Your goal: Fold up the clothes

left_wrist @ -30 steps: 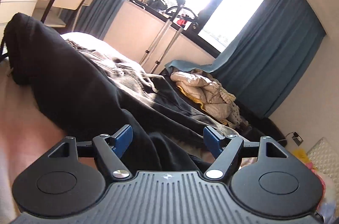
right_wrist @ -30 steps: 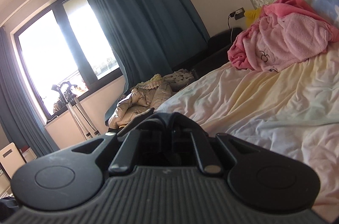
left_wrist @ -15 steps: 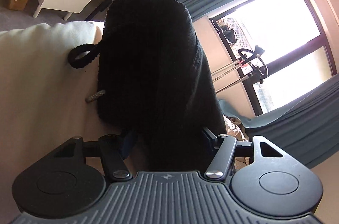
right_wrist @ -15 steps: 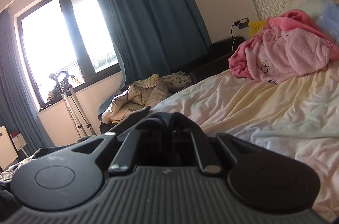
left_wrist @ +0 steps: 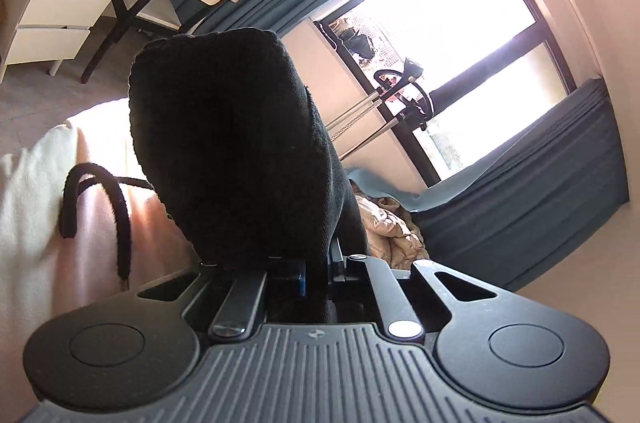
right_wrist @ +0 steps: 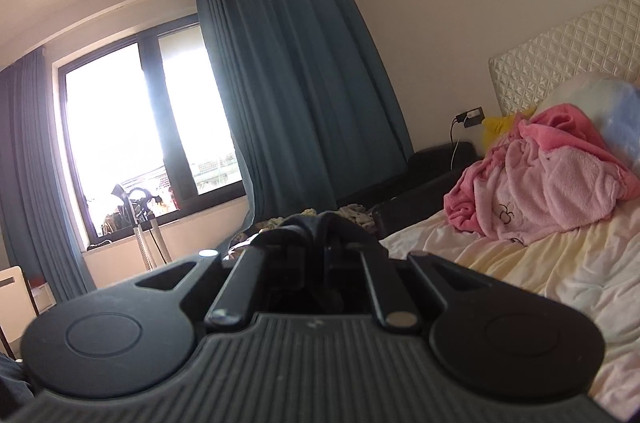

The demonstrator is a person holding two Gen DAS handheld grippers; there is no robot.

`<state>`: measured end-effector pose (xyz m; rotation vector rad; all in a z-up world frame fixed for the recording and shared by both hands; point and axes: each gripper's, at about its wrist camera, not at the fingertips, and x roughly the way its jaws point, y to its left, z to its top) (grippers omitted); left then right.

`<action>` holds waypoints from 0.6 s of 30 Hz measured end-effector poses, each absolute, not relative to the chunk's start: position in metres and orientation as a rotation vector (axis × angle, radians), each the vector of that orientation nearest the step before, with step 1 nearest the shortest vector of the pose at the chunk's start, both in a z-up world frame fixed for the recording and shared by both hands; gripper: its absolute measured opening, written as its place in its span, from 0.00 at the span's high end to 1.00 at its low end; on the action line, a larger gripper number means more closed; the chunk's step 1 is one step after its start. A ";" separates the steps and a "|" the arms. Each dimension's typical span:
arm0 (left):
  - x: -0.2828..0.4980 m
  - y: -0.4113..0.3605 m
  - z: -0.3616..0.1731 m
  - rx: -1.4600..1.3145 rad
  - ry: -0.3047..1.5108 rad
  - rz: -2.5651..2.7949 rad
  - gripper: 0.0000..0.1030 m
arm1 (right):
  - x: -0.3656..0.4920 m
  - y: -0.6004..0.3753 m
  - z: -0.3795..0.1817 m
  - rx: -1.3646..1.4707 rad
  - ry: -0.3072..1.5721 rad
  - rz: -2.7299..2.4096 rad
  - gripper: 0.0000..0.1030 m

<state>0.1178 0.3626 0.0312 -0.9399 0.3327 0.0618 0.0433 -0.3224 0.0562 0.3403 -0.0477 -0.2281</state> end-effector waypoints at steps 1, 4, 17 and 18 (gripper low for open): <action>0.118 0.363 0.028 -0.943 0.352 0.064 0.90 | 0.055 -0.332 0.067 0.335 -0.023 -0.235 0.91; 0.118 0.362 0.014 -0.950 0.418 0.075 0.90 | 0.121 -0.380 0.085 0.391 0.152 -0.242 0.91; 0.110 0.359 -0.048 -0.998 0.466 0.171 0.89 | 0.213 -0.470 -0.078 0.766 0.550 -0.280 0.56; 0.110 0.359 -0.048 -1.008 0.465 0.176 0.89 | 0.202 -0.470 -0.085 0.786 0.536 -0.288 0.54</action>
